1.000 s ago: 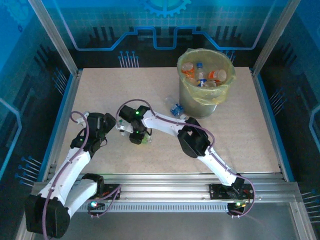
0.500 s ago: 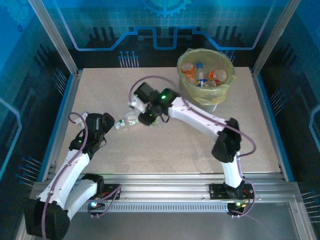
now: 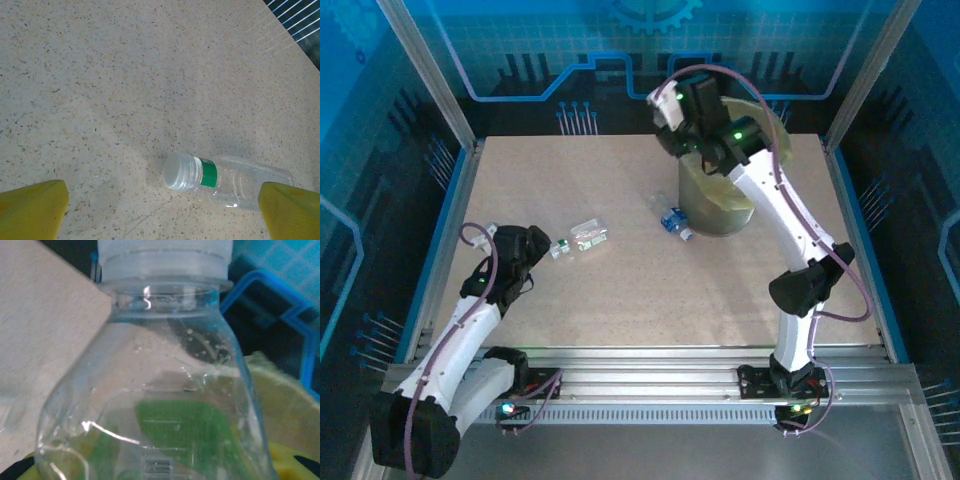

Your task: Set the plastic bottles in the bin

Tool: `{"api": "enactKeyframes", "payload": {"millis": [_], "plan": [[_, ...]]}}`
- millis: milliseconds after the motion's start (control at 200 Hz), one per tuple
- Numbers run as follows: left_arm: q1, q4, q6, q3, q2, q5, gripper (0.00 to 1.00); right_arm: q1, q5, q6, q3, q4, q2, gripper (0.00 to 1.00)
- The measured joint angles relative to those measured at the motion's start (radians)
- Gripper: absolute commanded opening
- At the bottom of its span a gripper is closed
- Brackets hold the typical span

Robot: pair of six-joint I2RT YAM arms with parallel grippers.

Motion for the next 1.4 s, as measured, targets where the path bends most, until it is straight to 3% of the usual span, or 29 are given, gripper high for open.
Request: {"api": "enactKeyframes", "payload": {"millis": [375, 825, 1246, 1401], "plan": [[0.000, 0.005, 0.004, 0.000, 0.027, 0.008, 0.99, -0.185, 0.058, 0.027, 0.134, 0.043, 0.155, 0.15], [0.000, 0.020, 0.007, 0.002, 0.048, 0.023, 0.99, -0.251, 0.174, -0.013, 0.097, 0.051, 0.202, 0.20], [0.000, 0.020, 0.007, 0.003, 0.048, 0.030, 0.99, -0.274, 0.183, -0.031, -0.073, 0.081, 0.198, 0.33], [0.000, 0.020, 0.007, 0.003, 0.048, 0.030, 0.99, -0.274, 0.184, -0.043, -0.100, 0.088, 0.190, 0.46]]}}
